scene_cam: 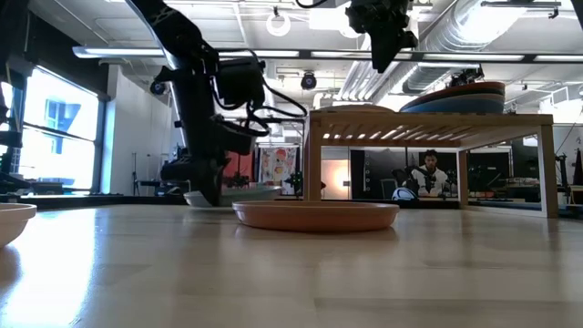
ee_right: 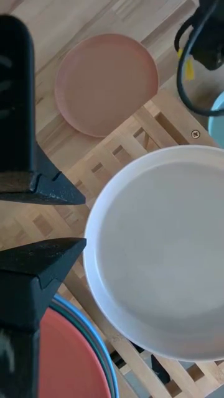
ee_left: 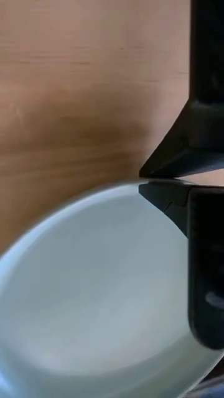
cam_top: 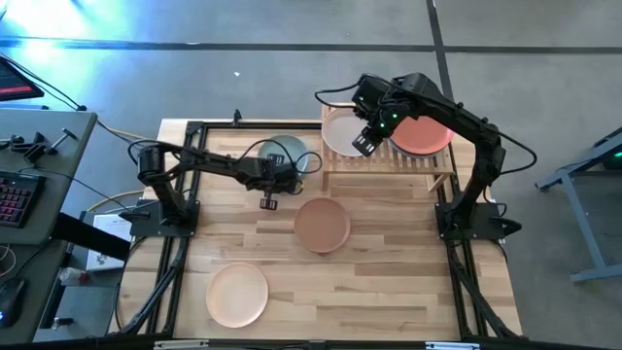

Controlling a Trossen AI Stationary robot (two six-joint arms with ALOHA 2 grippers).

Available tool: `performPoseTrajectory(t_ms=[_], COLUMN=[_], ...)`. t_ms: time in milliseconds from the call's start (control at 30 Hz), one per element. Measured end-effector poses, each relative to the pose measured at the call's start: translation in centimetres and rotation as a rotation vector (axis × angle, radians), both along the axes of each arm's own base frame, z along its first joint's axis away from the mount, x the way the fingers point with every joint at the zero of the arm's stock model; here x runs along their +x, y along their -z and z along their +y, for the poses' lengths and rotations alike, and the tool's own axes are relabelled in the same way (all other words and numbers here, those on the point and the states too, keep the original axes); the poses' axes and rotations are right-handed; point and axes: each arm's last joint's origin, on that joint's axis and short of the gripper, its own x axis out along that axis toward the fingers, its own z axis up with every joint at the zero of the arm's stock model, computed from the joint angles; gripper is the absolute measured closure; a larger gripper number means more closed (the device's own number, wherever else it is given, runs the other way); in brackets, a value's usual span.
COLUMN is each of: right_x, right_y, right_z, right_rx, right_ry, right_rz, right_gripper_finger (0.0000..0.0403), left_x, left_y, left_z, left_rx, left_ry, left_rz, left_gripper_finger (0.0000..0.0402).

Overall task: Place and stack plates onto a shelf
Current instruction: Stack the gray plate on top of the white plate on the shelf

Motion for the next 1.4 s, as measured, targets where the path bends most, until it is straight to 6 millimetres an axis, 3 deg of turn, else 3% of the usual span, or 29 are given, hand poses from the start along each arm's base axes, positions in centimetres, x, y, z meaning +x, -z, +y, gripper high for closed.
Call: performPoseTrajectory(t_ms=[233,500,900,1067,1400], right_x=[0.0,0.5,2.7,3.4,5.8], right_y=[0.0,-0.1,-0.7,-0.9,0.6], right_z=[0.0,0.1,1.9,2.9,5.3], right_rx=[0.005,-0.047,-0.079,-0.029,0.105], right_ry=[0.004,0.006,0.087,0.161,0.203], right_rz=[-0.003,-0.03,-0.19,-0.25,-0.255], right_gripper_finger=[0.033,0.033,0.0314,0.03,0.0299], left_x=[-0.6,-2.6,-4.4,-4.3,-4.4], left_y=[-2.2,-7.0,-15.1,-16.2,-16.2], left_z=[-2.1,-4.4,-6.7,-7.2,-8.3], left_rx=[0.041,0.07,0.176,0.225,0.289], left_ry=[0.007,0.058,0.403,0.553,0.777], left_rz=[-0.017,-0.113,-0.113,-0.068,0.03], left_gripper_finger=[0.0399,0.04,0.04,0.0401,0.0401])
